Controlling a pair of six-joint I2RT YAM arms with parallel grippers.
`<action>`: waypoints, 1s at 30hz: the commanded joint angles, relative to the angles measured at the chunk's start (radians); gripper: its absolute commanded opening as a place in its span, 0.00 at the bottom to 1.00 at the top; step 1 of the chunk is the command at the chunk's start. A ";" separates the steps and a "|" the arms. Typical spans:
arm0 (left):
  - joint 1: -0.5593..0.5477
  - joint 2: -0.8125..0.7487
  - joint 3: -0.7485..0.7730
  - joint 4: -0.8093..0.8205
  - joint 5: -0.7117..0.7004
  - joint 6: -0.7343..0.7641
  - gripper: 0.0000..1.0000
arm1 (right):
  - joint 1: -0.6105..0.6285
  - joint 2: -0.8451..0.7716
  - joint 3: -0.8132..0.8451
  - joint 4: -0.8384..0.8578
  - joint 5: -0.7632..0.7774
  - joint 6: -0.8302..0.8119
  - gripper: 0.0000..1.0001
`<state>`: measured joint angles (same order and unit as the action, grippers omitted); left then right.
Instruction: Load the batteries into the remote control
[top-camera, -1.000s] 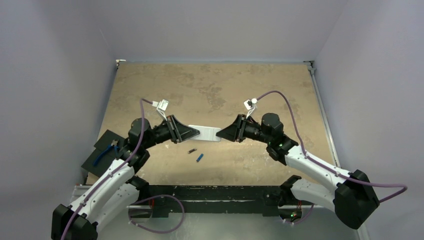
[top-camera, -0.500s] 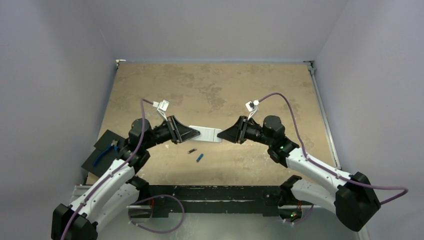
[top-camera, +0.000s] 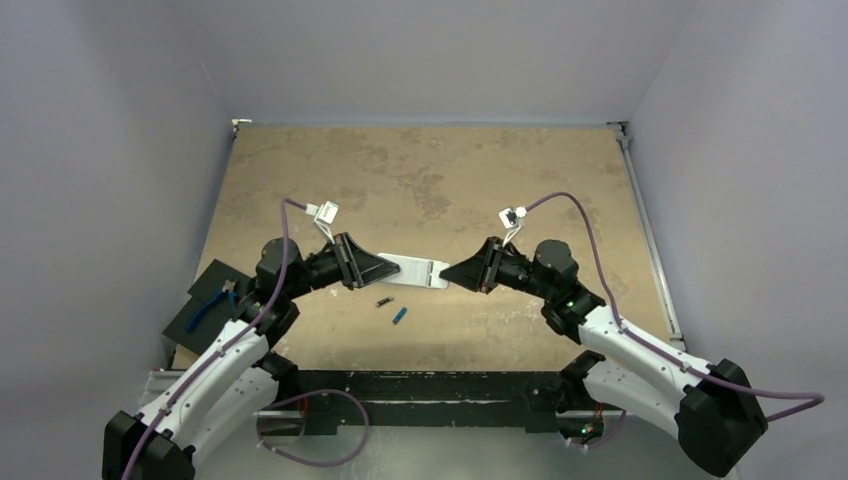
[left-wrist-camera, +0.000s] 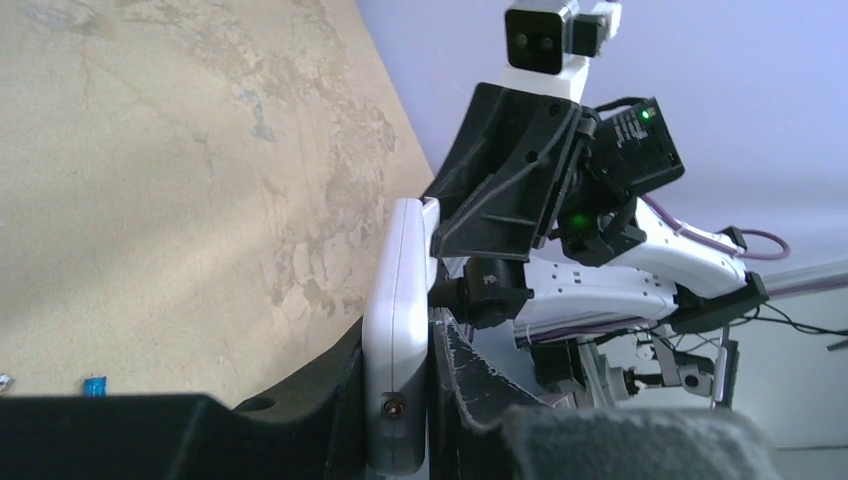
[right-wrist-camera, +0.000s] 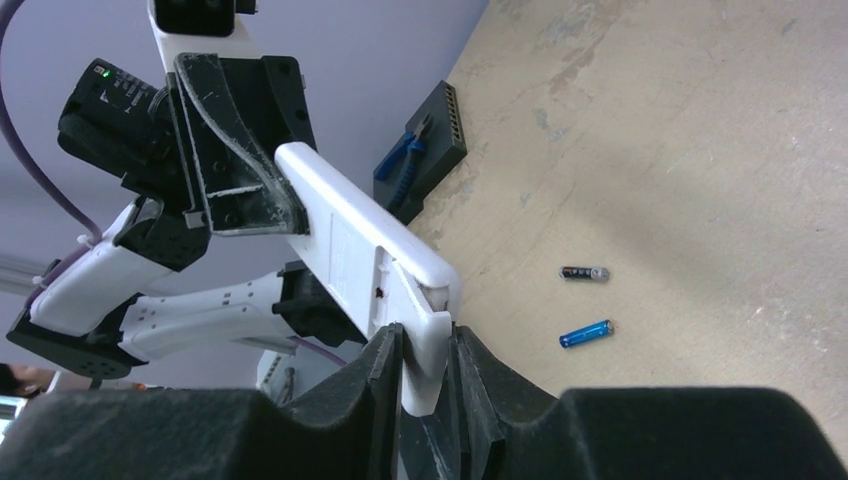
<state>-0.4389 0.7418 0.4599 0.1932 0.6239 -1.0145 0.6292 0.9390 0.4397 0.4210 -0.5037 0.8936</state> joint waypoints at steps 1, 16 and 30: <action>0.015 -0.009 0.025 -0.009 -0.066 0.017 0.00 | 0.004 -0.049 -0.015 0.041 0.004 0.003 0.01; 0.019 -0.003 0.030 -0.031 -0.086 0.028 0.00 | 0.004 -0.079 -0.020 0.024 0.030 -0.003 0.00; 0.019 -0.019 0.122 -0.279 -0.215 0.185 0.00 | 0.002 -0.032 0.093 -0.165 0.126 -0.141 0.00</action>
<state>-0.4259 0.7364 0.5251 -0.0372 0.4541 -0.8959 0.6300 0.8879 0.4686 0.2916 -0.4282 0.8200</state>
